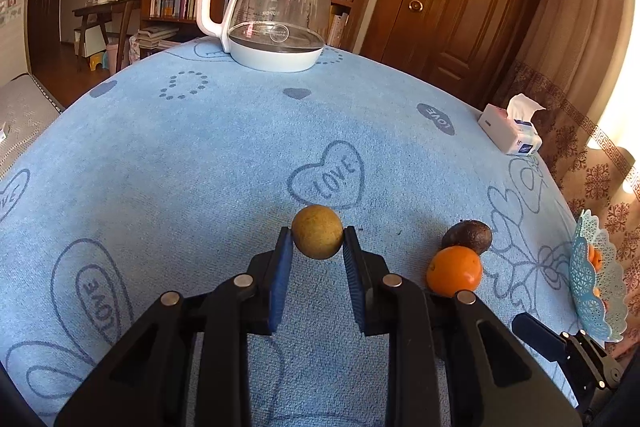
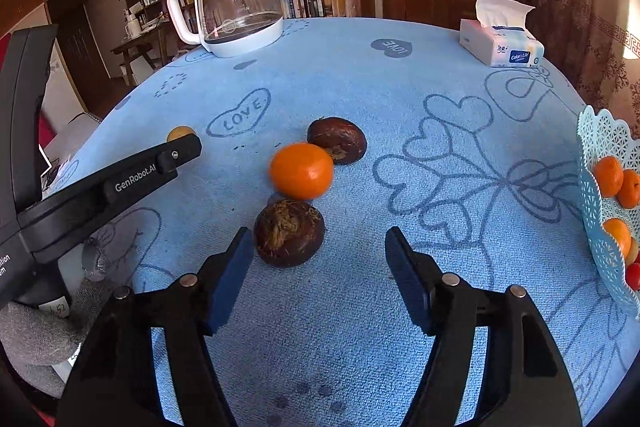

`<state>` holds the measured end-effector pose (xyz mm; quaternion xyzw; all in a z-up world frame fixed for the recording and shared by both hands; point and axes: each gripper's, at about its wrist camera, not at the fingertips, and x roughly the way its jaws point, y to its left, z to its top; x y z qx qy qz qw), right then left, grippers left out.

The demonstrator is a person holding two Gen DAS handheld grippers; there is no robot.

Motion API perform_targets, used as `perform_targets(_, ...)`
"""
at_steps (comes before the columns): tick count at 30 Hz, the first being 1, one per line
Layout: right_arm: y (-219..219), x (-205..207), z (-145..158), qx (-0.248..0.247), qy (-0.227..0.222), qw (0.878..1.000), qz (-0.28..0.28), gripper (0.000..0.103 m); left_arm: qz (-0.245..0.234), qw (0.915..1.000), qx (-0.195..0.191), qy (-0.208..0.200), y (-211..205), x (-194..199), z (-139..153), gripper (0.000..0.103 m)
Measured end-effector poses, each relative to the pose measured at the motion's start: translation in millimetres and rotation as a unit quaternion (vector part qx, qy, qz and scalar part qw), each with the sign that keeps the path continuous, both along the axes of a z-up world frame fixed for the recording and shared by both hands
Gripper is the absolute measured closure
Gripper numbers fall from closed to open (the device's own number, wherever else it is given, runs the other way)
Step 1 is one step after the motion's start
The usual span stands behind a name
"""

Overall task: Organize fruits
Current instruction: 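Grasp a dark brown wrinkled fruit with the right tool while the left tool holds its fruit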

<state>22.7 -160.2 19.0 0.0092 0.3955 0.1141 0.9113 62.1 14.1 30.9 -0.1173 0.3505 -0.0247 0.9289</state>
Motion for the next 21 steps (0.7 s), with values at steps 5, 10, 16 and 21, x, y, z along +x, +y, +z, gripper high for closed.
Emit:
perform_targets(5,11,7,-6,-0.006,0.016,1.000,0.020,0.048,-0.001,1.0000,0.001,0.000,-1,-1,0,0.077)
perform_targets(10,13,13,-9,-0.001,0.029,0.999,0.022,0.053,-0.004,1.0000,0.002,-0.001,-2,0,0,0.077)
perform_targets(16,17,10,-9,-0.005,0.025,0.999,0.027,0.059,-0.008,1.0000,0.003,-0.001,-2,0,0,0.077)
perform_targets(21,11,5,-6,0.010,0.025,1.000,0.014,0.059,-0.009,1.0000,0.001,-0.001,-2,0,-1,0.077)
